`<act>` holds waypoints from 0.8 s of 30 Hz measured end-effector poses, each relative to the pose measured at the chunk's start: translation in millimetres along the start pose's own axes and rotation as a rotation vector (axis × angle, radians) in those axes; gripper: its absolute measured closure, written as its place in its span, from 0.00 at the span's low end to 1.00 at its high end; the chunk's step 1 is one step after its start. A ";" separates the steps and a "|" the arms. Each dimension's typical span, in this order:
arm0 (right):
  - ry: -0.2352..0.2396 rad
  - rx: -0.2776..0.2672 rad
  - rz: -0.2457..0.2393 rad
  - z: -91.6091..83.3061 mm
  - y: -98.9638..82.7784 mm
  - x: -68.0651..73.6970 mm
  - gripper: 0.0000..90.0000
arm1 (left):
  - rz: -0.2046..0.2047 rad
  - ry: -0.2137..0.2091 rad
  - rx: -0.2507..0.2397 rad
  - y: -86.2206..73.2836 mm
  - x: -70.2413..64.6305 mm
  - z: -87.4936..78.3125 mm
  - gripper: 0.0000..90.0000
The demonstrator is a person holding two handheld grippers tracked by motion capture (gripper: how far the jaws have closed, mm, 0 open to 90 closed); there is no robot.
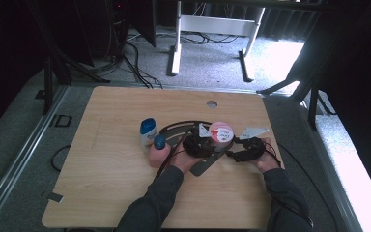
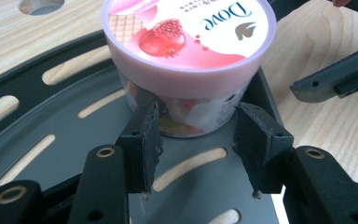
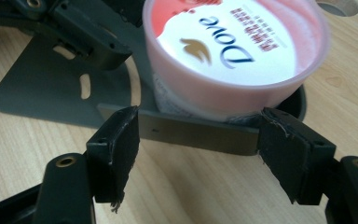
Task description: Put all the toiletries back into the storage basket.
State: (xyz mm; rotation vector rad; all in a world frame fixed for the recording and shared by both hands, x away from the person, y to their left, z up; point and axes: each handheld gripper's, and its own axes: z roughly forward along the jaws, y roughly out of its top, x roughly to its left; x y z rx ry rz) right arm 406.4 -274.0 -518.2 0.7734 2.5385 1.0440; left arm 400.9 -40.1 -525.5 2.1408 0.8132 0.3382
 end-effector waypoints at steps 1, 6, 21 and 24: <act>0.000 -0.006 0.005 -0.3 -0.9 1.3 0.34 | 0.001 0.000 0.002 -0.8 -1.1 -0.6 0.57; -0.011 -0.023 0.016 -2.5 -6.2 7.6 0.36 | -0.003 -0.012 0.005 -3.0 -3.9 -2.6 0.59; -0.053 -0.011 0.078 -0.6 -29.8 30.3 0.42 | 0.003 -0.057 0.011 -5.1 -9.2 -16.5 0.67; -0.059 0.002 0.077 0.3 -35.6 35.6 0.42 | 0.001 -0.057 0.015 -4.8 -9.1 -18.7 0.64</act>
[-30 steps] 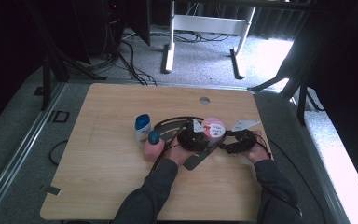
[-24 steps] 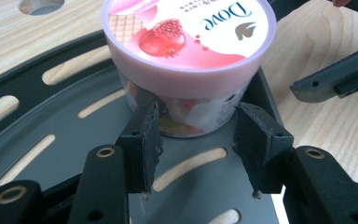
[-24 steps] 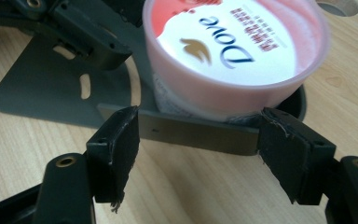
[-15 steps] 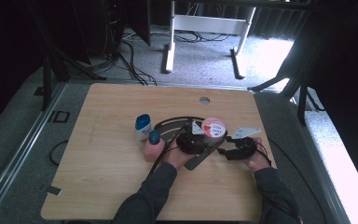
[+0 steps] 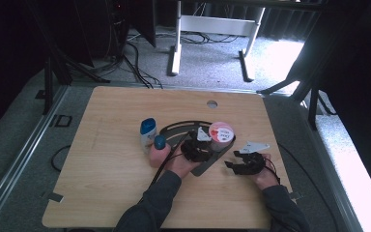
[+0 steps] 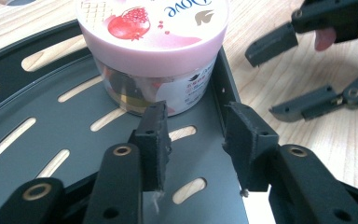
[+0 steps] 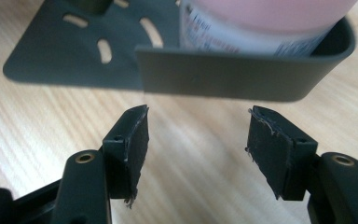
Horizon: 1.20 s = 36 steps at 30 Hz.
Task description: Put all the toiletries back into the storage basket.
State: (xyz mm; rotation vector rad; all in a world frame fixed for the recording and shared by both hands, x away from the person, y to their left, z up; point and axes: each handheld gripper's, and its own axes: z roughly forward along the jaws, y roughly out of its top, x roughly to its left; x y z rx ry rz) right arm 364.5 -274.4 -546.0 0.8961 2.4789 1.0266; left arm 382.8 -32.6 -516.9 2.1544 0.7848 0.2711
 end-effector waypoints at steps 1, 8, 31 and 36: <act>-0.003 0.005 -0.003 0.2 -2.2 1.2 0.42 | -0.001 0.005 0.011 0.0 1.3 -1.3 0.63; -0.011 0.004 0.028 -3.5 -13.9 0.6 0.41 | -0.001 0.010 0.012 -2.2 1.0 -7.8 0.63; 0.013 -0.022 0.036 -4.9 -21.0 9.4 0.38 | 0.106 0.001 -0.009 -18.4 -4.7 -52.4 0.61; 0.014 -0.027 0.035 -4.9 -21.7 9.7 0.37 | 0.134 -0.019 -0.024 -21.1 -6.5 -62.6 0.61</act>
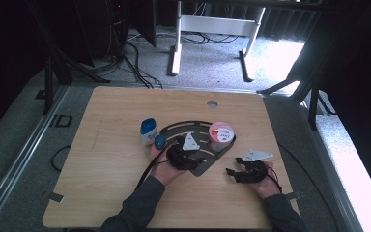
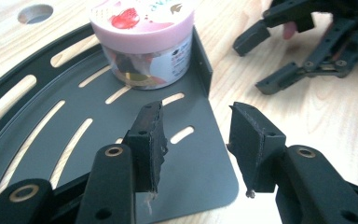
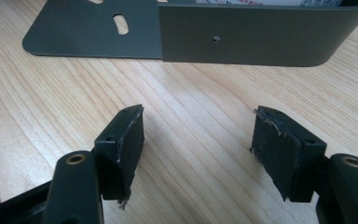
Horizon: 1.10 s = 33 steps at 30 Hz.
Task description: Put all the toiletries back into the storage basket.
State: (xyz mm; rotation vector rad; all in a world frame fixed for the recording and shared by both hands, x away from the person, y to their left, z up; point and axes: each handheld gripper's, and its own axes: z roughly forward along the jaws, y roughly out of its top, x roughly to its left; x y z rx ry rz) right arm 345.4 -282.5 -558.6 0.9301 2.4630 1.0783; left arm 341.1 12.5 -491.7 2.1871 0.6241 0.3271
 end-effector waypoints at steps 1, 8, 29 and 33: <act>0.001 -0.001 0.000 0.0 -0.1 0.1 0.37 | 0.004 -0.003 -0.001 -0.7 0.1 -2.4 0.61; 0.005 0.001 0.000 0.1 -0.3 0.7 0.35 | 0.036 -0.031 0.002 -6.2 -3.3 -13.2 0.61; 0.004 0.001 0.001 0.2 -0.4 0.4 0.35 | 0.046 -0.033 -0.020 -24.5 -3.5 -44.3 0.61; 0.005 0.001 0.000 0.2 -0.4 0.3 0.35 | 0.036 -0.034 -0.025 -29.4 -1.0 -47.8 0.61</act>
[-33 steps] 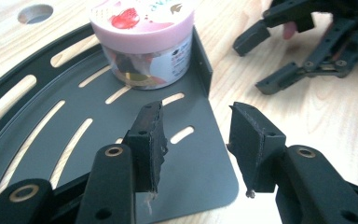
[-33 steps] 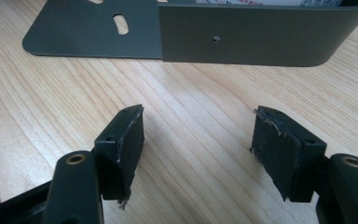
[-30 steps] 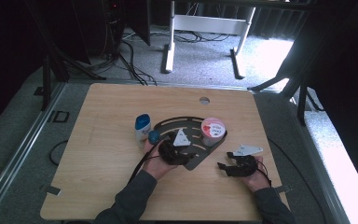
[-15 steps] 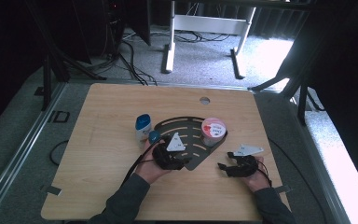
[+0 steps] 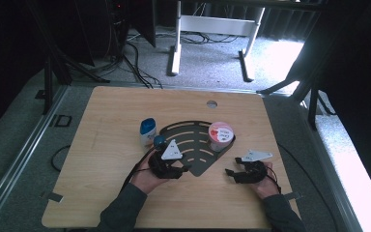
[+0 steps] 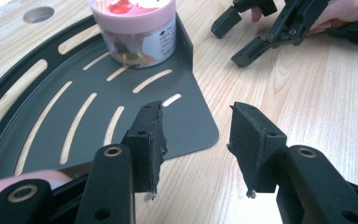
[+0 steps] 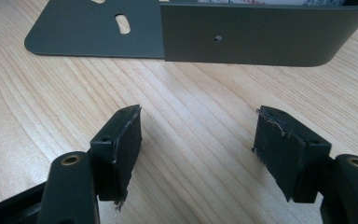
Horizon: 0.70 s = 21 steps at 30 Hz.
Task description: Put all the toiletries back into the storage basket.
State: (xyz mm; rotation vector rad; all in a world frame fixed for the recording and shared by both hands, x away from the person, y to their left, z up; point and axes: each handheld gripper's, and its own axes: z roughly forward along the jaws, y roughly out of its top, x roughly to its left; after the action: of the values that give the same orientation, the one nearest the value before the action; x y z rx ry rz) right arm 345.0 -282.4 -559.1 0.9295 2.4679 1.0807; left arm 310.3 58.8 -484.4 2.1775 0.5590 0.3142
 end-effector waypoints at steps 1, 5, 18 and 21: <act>0.000 0.000 0.000 0.0 0.0 0.0 0.35 | -0.002 -0.002 -0.003 -1.0 0.3 -1.0 0.61; 0.001 0.000 0.000 0.0 0.0 0.0 0.35 | -0.001 -0.010 -0.016 -4.8 2.2 -5.5 0.60; 0.002 0.001 -0.003 0.0 0.0 -0.1 0.35 | -0.021 -0.003 -0.027 -19.1 9.0 -22.2 0.60; 0.002 0.001 -0.003 0.0 0.0 -0.1 0.35 | -0.034 -0.005 -0.033 -22.7 10.9 -26.3 0.60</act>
State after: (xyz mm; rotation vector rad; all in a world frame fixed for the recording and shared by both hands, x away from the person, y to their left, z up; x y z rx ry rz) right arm 345.1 -282.5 -559.1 0.9252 2.4709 1.0802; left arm 302.7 94.4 -485.9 2.1337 0.5836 0.2976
